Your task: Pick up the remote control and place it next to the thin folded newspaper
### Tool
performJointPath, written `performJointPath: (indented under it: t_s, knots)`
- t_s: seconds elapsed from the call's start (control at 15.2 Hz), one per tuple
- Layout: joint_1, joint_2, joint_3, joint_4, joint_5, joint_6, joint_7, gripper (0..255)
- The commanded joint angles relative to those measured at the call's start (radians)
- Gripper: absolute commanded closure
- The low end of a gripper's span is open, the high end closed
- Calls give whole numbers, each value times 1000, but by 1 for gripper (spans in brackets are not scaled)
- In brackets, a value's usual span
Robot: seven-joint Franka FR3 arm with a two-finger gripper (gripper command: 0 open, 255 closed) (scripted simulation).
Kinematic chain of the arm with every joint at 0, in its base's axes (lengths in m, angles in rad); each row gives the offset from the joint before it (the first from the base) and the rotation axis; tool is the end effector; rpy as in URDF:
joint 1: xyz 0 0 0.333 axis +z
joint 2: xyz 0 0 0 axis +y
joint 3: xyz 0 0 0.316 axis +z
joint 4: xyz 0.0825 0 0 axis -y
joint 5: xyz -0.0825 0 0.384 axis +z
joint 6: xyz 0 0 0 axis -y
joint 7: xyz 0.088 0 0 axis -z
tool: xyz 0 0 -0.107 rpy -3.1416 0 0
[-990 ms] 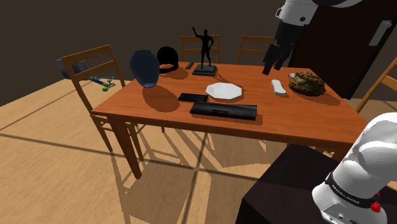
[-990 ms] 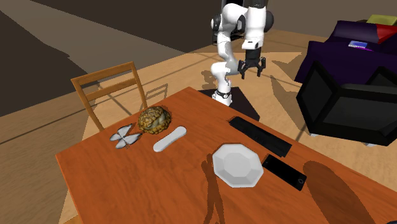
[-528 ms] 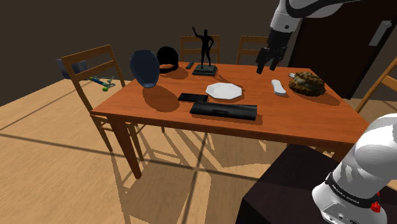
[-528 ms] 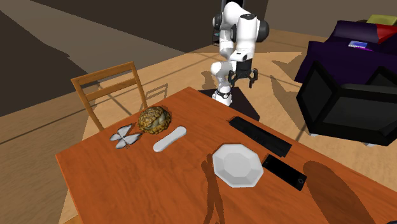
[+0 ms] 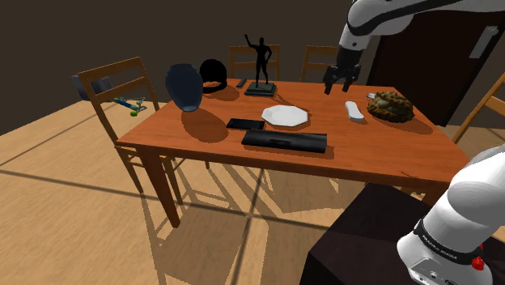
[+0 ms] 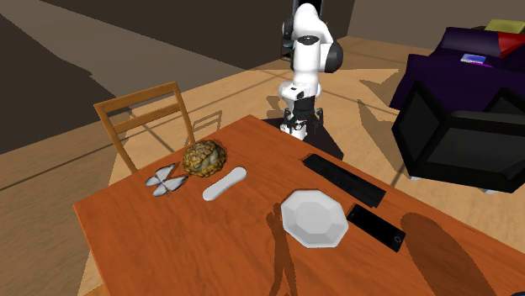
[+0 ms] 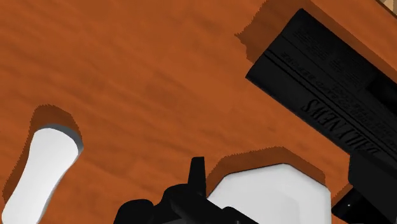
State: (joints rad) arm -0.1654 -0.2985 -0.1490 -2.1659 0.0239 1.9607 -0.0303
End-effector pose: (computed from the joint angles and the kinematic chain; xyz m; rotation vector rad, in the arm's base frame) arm 0.4510 -0.1506 0.5260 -3.0558 0.4426 -0.1543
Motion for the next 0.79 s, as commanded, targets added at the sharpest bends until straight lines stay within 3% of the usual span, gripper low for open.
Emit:
performJointPath:
  t_s: [0.0,0.73]
  knots:
    - [-16,57,-20,33,1,16,3,0]
    - [-109,376,-128,252,55,70,-7,0]
